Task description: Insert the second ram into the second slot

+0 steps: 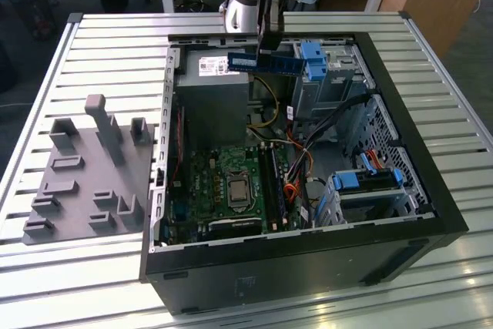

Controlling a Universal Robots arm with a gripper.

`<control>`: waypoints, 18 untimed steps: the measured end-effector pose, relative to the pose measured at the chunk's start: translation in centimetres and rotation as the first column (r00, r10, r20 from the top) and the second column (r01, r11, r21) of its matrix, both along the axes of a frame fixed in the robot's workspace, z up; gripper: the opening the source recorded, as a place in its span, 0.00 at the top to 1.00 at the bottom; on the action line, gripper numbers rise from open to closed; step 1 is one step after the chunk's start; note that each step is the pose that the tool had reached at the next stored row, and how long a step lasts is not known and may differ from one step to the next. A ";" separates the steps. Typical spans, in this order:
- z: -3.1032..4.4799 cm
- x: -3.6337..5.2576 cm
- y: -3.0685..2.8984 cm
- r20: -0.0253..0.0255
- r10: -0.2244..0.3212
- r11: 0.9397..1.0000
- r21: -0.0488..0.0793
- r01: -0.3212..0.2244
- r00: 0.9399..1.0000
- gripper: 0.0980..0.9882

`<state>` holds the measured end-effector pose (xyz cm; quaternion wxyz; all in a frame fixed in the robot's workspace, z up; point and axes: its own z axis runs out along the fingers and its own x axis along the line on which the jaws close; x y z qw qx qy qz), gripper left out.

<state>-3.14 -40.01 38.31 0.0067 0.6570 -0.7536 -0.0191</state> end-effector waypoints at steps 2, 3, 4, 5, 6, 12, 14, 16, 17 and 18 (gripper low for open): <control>0.00 0.00 0.00 0.000 -0.012 1.000 0.000 0.012 1.000 0.96; 0.00 0.00 0.00 0.000 -0.017 1.000 0.000 0.017 1.000 0.96; 0.00 0.00 0.00 0.000 -0.023 1.000 -0.001 0.023 1.000 0.96; 0.00 0.00 0.00 0.000 -0.028 1.000 -0.001 0.028 1.000 0.96; 0.00 0.00 0.00 0.000 -0.034 0.999 -0.001 0.034 0.999 0.96; -0.02 0.00 -0.01 0.000 -0.077 0.997 -0.001 0.077 0.997 0.96; -0.02 0.00 -0.01 0.000 -0.094 0.996 -0.001 0.094 0.996 0.96; -0.03 0.00 -0.01 0.000 -0.113 0.994 -0.001 0.113 0.994 0.96; -0.03 0.00 -0.01 0.000 -0.121 0.993 -0.001 0.121 0.993 0.96; -0.03 0.00 -0.01 0.000 -0.130 0.991 -0.001 0.130 0.991 0.96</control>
